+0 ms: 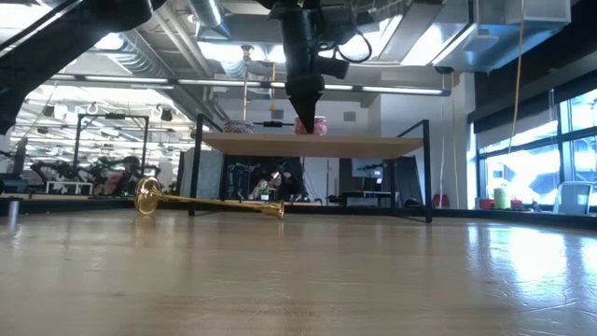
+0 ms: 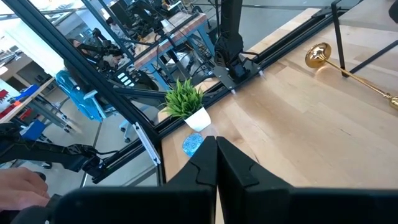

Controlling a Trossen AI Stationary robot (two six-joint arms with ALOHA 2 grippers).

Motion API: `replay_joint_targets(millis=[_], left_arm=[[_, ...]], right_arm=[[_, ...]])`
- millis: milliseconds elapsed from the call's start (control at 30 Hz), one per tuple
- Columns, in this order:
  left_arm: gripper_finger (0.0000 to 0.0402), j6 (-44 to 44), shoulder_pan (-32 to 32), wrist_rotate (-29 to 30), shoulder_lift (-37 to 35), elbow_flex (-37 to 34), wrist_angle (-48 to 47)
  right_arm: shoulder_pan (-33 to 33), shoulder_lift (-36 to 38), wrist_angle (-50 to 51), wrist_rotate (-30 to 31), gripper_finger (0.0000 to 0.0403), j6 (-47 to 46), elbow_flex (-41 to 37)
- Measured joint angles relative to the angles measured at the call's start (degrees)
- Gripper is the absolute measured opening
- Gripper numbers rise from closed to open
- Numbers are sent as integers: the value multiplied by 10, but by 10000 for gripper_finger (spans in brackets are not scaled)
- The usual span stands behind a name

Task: Pick & Place candle stick holders
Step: Put the pink scented candle on the shelf

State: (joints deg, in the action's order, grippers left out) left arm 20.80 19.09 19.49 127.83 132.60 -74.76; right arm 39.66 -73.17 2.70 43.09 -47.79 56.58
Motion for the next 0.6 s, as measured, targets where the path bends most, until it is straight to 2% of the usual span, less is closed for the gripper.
replay_joint_targets(millis=[600], left_arm=[[325, 0, -3, 9, 0, 0, -2]], right_arm=[[0, 0, -1, -3, 1, 2, 0]])
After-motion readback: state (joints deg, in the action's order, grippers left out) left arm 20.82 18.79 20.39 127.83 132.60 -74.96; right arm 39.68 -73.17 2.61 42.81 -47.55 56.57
